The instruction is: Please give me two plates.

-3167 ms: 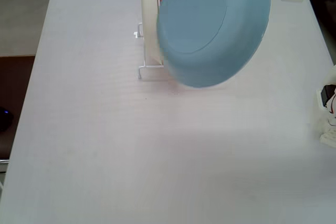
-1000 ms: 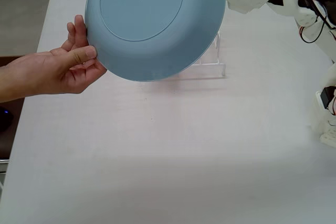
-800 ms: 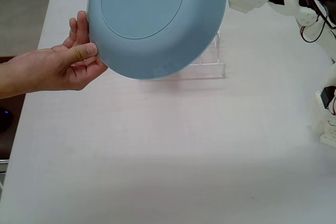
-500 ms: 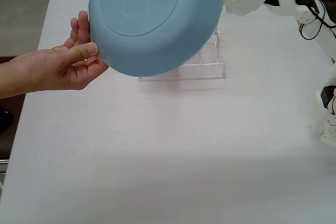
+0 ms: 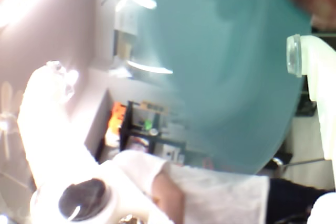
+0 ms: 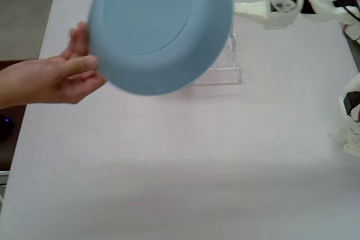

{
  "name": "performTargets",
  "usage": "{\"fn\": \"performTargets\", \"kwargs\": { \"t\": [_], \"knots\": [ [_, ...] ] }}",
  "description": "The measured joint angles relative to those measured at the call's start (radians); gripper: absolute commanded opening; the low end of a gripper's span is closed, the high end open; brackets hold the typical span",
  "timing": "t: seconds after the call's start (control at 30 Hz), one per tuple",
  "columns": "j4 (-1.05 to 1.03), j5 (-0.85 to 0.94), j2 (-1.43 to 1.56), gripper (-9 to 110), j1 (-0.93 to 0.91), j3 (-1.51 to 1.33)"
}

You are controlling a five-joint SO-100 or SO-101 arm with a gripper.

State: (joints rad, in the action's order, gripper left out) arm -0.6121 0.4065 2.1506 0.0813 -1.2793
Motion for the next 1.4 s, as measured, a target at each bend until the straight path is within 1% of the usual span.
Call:
{"fn": "performTargets", "kwargs": {
  "t": [0.23,0.4,0.57,0.8,1.13,1.23,1.4],
  "knots": [
    [-0.003,0.0,0.362,50,-0.012,-0.351],
    [-0.044,-0.066,0.621,48,-0.021,-0.601],
    [-0.061,-0.143,0.825,49,-0.061,-0.847],
    [-0.091,-0.249,1.012,48,-0.081,-1.124],
    [-0.103,-0.311,1.14,49,-0.061,-1.35],
    [-0.106,-0.356,1.143,44,-0.048,-1.404],
    [-0.106,-0.393,1.143,24,-0.048,-1.486]
  ]
}}
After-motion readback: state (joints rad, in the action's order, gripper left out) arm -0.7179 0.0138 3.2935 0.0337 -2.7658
